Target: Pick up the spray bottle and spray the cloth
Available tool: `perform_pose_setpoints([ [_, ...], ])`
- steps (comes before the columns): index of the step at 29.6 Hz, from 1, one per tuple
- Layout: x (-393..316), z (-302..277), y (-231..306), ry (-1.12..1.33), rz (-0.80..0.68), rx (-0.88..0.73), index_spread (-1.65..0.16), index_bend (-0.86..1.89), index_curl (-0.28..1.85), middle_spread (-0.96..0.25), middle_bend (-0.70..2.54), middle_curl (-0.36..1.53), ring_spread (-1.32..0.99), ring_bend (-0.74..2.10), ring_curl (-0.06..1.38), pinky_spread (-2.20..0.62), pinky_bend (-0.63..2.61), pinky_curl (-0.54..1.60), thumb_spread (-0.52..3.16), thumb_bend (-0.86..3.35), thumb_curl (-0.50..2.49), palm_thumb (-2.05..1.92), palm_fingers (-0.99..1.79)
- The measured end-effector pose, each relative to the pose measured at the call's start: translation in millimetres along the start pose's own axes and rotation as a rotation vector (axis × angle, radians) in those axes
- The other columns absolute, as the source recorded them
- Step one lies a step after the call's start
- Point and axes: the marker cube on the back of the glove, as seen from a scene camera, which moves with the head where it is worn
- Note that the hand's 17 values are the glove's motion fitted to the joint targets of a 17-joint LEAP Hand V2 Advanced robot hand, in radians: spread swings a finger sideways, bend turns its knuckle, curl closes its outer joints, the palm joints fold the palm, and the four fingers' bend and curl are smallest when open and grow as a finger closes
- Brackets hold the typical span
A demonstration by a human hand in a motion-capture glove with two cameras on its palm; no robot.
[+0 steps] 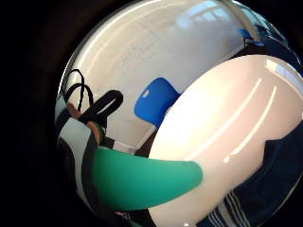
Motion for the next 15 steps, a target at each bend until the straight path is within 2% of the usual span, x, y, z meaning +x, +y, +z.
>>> perform_pose_setpoints([
  [15, 11, 7, 7, -0.012, 0.045, 0.005, -0.25, 0.42, 0.58, -0.19, 0.47, 0.5, -0.19, 0.6, 0.45, -0.25, 0.45, 0.39, 0.4, -0.03, 0.84, 0.86, 1.36],
])
